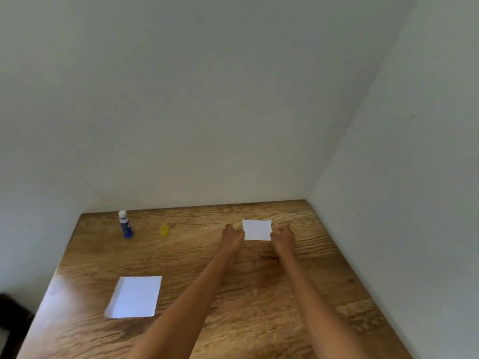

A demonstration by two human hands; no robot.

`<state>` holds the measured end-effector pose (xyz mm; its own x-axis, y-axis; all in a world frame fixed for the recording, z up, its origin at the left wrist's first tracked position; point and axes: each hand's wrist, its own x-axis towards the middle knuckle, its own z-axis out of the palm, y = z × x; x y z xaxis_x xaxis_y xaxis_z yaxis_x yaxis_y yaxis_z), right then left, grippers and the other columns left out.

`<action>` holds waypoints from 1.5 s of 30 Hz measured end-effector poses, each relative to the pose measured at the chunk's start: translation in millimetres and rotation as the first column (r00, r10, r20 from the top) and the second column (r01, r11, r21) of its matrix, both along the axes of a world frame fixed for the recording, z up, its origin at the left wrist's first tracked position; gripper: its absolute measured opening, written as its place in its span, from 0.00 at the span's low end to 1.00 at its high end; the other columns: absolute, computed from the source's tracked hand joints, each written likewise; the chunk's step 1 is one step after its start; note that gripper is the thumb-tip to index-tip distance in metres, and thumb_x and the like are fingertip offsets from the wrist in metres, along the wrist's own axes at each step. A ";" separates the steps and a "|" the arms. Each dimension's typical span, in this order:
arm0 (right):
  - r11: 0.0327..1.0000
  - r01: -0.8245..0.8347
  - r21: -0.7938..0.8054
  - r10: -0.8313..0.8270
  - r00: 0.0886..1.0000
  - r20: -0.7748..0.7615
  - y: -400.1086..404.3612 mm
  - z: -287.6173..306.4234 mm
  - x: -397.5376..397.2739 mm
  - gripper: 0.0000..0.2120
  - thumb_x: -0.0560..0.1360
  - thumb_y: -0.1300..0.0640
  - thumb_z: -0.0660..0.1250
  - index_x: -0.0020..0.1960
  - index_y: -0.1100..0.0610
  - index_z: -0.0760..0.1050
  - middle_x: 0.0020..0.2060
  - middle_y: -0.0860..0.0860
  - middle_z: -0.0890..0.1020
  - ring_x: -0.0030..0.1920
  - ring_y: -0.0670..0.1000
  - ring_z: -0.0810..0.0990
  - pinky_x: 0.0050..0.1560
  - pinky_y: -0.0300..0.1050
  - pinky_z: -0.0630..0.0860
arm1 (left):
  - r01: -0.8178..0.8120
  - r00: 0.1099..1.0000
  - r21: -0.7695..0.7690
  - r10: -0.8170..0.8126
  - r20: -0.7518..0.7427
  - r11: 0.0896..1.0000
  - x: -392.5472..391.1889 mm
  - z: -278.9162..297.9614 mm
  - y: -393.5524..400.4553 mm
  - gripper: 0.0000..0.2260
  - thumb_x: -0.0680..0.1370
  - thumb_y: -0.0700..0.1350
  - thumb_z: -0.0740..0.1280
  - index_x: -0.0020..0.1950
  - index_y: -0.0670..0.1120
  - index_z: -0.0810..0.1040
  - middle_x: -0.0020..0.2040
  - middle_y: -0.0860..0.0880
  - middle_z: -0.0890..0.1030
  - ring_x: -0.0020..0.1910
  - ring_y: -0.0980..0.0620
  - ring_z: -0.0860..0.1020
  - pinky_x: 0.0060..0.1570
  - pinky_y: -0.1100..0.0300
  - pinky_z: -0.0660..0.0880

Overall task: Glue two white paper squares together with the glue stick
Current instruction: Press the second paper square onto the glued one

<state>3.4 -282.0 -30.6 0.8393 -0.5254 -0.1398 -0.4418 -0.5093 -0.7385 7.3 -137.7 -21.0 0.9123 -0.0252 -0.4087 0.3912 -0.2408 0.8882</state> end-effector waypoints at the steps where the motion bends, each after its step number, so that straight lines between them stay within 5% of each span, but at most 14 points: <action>1: 1.000 -0.015 0.008 0.015 0.999 -0.044 -2.7 -1.3 3.6 0.16 0.74 0.62 0.63 0.60 0.63 0.70 0.60 0.60 0.75 0.58 0.60 0.74 0.56 0.49 0.72 | -0.013 1.000 0.002 0.013 -0.019 1.000 6.5 0.2 -4.5 0.25 0.78 0.39 0.58 0.74 0.38 0.56 0.71 0.38 0.65 0.64 0.41 0.71 0.55 0.54 0.72; 5: 0.998 -0.006 0.064 0.013 0.994 -0.104 -5.8 -10.2 15.7 0.16 0.74 0.61 0.64 0.61 0.62 0.67 0.57 0.60 0.76 0.54 0.60 0.77 0.53 0.56 0.78 | -0.032 0.998 0.057 0.034 -0.050 0.998 24.3 -6.1 -23.3 0.23 0.77 0.38 0.57 0.72 0.38 0.59 0.70 0.39 0.67 0.64 0.42 0.71 0.49 0.58 0.69; 10: 0.963 0.062 0.261 -0.050 0.997 -0.050 -1.9 -10.2 16.9 0.16 0.75 0.65 0.64 0.62 0.62 0.69 0.53 0.59 0.79 0.38 0.51 0.77 0.39 0.48 0.81 | -0.116 0.992 0.015 0.117 -0.050 0.993 25.6 -9.6 -24.8 0.22 0.77 0.36 0.57 0.71 0.39 0.62 0.68 0.39 0.69 0.61 0.42 0.72 0.55 0.53 0.75; 14: 0.782 0.048 0.622 -0.123 0.989 0.079 14.1 -5.0 -3.9 0.16 0.75 0.66 0.65 0.62 0.62 0.71 0.39 0.55 0.79 0.34 0.47 0.76 0.31 0.37 0.78 | -0.252 0.967 -0.032 0.253 0.042 0.967 4.8 -7.5 -2.7 0.22 0.77 0.39 0.63 0.71 0.40 0.65 0.67 0.40 0.72 0.62 0.43 0.73 0.60 0.50 0.74; 21: 0.602 -0.104 0.791 0.012 0.993 0.122 90.9 -0.2 -58.3 0.10 0.75 0.63 0.66 0.56 0.62 0.73 0.37 0.53 0.78 0.34 0.47 0.78 0.30 0.37 0.79 | -0.341 0.932 -0.038 0.343 0.115 0.939 -52.4 -4.1 76.1 0.12 0.78 0.45 0.65 0.59 0.42 0.75 0.55 0.42 0.81 0.51 0.43 0.80 0.50 0.51 0.77; 28: 0.658 -0.145 0.739 0.049 0.987 0.151 183.8 -6.6 -105.4 0.06 0.77 0.62 0.64 0.53 0.61 0.75 0.35 0.52 0.78 0.33 0.47 0.77 0.28 0.35 0.78 | -0.386 0.914 -0.110 0.396 0.089 0.916 -119.5 -11.4 172.9 0.15 0.76 0.45 0.67 0.60 0.39 0.74 0.54 0.41 0.81 0.50 0.43 0.80 0.51 0.48 0.79; 34: 0.820 -0.411 0.397 0.386 0.911 0.145 214.7 3.4 -126.8 0.12 0.79 0.60 0.59 0.57 0.62 0.76 0.41 0.51 0.79 0.37 0.44 0.76 0.32 0.34 0.74 | -0.422 0.864 -0.051 0.418 0.279 0.905 -151.2 -8.5 244.6 0.19 0.74 0.46 0.70 0.62 0.41 0.75 0.59 0.43 0.79 0.58 0.46 0.77 0.62 0.47 0.73; 40: 0.701 -0.702 0.125 0.707 0.707 0.007 230.2 31.2 -125.6 0.12 0.79 0.57 0.59 0.57 0.58 0.78 0.48 0.53 0.82 0.45 0.50 0.79 0.43 0.40 0.72 | -0.040 0.942 0.192 -0.027 0.334 0.981 -142.0 11.5 271.6 0.08 0.73 0.47 0.71 0.48 0.44 0.84 0.47 0.48 0.84 0.41 0.59 0.79 0.39 0.64 0.75; 45: 0.678 -0.725 0.123 0.728 0.685 0.030 241.4 39.1 -117.6 0.11 0.77 0.56 0.63 0.57 0.57 0.78 0.48 0.55 0.83 0.39 0.47 0.76 0.36 0.36 0.70 | -0.128 0.959 0.200 0.070 0.275 0.971 -134.8 6.4 271.6 0.06 0.72 0.44 0.73 0.42 0.41 0.83 0.36 0.50 0.81 0.32 0.58 0.75 0.30 0.66 0.69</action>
